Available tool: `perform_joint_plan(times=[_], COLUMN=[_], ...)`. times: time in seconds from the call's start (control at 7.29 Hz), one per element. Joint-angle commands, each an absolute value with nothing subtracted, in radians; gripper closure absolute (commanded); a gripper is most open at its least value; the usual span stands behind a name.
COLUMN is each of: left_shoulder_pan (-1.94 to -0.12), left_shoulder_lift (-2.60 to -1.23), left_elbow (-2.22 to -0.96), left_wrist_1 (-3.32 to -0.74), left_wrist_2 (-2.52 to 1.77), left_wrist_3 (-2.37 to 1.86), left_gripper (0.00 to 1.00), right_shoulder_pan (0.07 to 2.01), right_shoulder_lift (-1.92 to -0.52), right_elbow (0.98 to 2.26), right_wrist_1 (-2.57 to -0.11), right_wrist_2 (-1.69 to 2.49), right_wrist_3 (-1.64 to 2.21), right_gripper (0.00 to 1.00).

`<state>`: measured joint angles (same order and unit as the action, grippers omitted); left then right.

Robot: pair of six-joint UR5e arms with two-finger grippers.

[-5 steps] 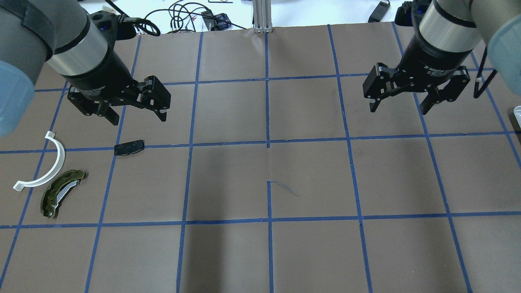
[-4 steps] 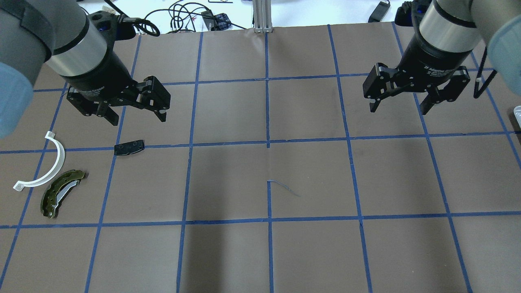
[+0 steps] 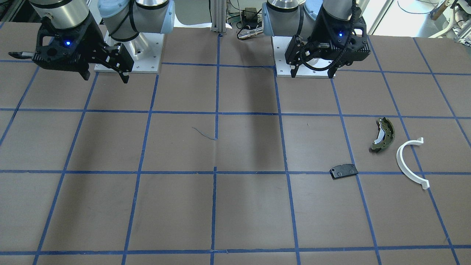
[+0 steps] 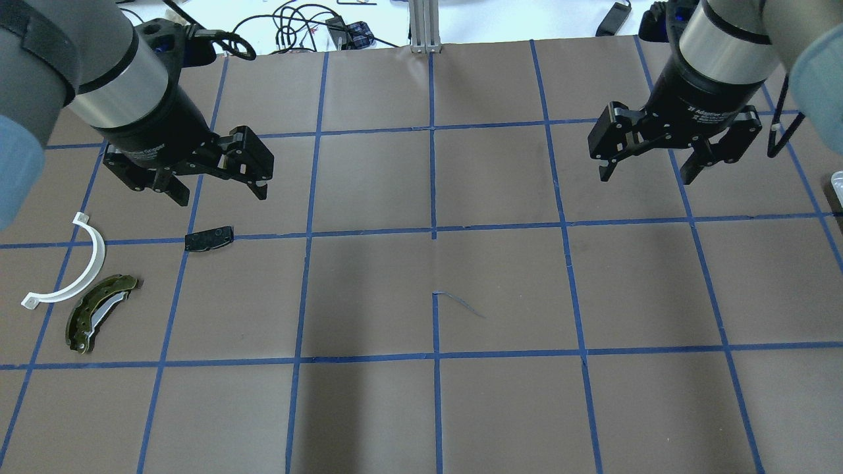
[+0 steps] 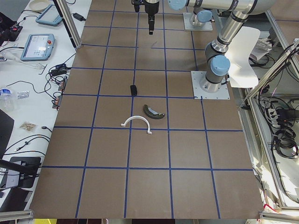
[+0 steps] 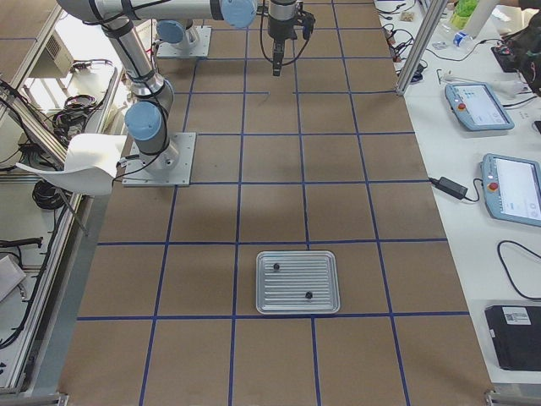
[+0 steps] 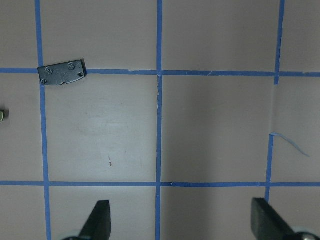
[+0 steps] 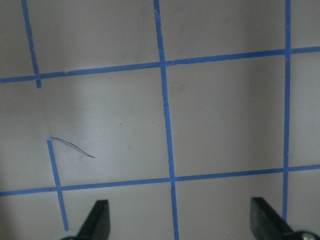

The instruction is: Place bearing gear from tray to pile

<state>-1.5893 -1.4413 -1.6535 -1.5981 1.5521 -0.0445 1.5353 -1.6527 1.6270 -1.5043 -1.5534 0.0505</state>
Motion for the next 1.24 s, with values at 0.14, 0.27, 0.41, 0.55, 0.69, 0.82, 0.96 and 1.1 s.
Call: perform_joint_plan(times=[0.14, 0.27, 0.41, 0.55, 0.69, 0.82, 0.96, 1.1], left_shoulder_pan=[-1.591, -1.591, -1.589, -1.589, -1.589, -1.589, -1.591, -1.591], left_shoulder_lift=[-1.443, -1.443, -1.445, -1.445, -1.442, -1.439, -1.44, -1.44], left_elbow=[-1.655, -1.654, -1.654, -1.654, -1.654, -1.654, -1.652, -1.654], left_wrist_1=[-1.597, -1.597, -1.595, -1.597, -1.597, -1.598, -1.598, -1.598], left_wrist_2=[1.552, 1.552, 1.552, 1.552, 1.551, 1.551, 1.551, 1.551], left_wrist_3=[-0.044, -0.044, -0.044, -0.044, -0.044, -0.044, -0.044, -0.044], left_gripper=[0.0, 0.0, 0.0, 0.0, 0.0, 0.0, 0.0, 0.0], right_shoulder_pan=[1.536, 1.534, 1.535, 1.534, 1.534, 1.534, 1.535, 1.536], right_shoulder_lift=[-1.655, -1.655, -1.655, -1.655, -1.654, -1.654, -1.654, -1.652], right_elbow=[1.628, 1.628, 1.628, 1.628, 1.628, 1.628, 1.628, 1.628], right_wrist_1=[-1.488, -1.479, -1.492, -1.483, -1.48, -1.486, -1.486, -1.485], right_wrist_2=[-1.557, -1.557, -1.555, -1.557, -1.559, -1.559, -1.559, -1.559], right_wrist_3=[0.064, 0.063, 0.064, 0.064, 0.064, 0.064, 0.066, 0.064], right_gripper=[0.0, 0.0, 0.0, 0.0, 0.0, 0.0, 0.0, 0.0])
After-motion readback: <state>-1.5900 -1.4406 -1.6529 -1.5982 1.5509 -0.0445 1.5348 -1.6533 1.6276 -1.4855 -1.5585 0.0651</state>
